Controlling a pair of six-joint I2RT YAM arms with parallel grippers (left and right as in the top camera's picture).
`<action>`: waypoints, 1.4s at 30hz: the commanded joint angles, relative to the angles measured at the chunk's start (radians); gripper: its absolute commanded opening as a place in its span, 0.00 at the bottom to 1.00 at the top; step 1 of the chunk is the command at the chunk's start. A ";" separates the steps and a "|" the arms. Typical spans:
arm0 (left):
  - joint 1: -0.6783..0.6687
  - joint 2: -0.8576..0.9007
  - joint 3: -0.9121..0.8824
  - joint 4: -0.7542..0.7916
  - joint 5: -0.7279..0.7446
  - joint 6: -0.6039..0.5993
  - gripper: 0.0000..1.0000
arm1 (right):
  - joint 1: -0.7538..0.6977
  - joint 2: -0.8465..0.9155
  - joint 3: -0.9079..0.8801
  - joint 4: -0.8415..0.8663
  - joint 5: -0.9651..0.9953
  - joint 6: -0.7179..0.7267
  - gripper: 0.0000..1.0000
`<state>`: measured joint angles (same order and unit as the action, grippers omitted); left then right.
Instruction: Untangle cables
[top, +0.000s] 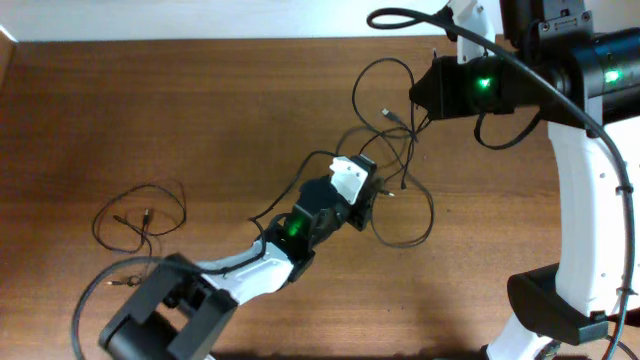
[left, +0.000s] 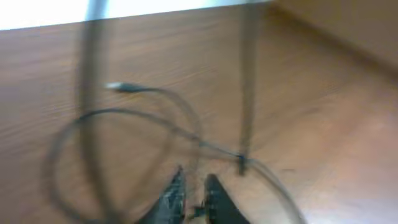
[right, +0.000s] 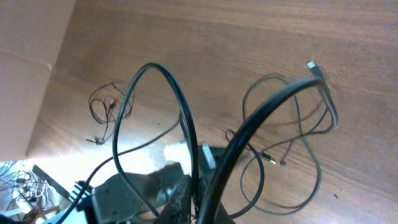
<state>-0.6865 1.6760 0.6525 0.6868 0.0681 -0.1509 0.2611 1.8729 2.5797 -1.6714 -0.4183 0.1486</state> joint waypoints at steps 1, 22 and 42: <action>0.026 0.003 0.001 0.052 -0.306 0.010 0.00 | 0.007 -0.007 0.009 -0.026 -0.016 -0.024 0.04; 0.540 -0.484 0.001 -0.162 -0.351 -0.029 0.00 | 0.259 0.273 0.006 0.386 0.060 -0.198 0.04; 0.931 -0.484 0.001 -0.505 0.183 -0.152 0.03 | 0.212 0.182 0.007 0.023 0.737 0.105 0.04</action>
<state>0.2470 1.1942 0.6525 0.2066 0.2321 -0.2966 0.5667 2.1418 2.5759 -1.6463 0.1928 0.1959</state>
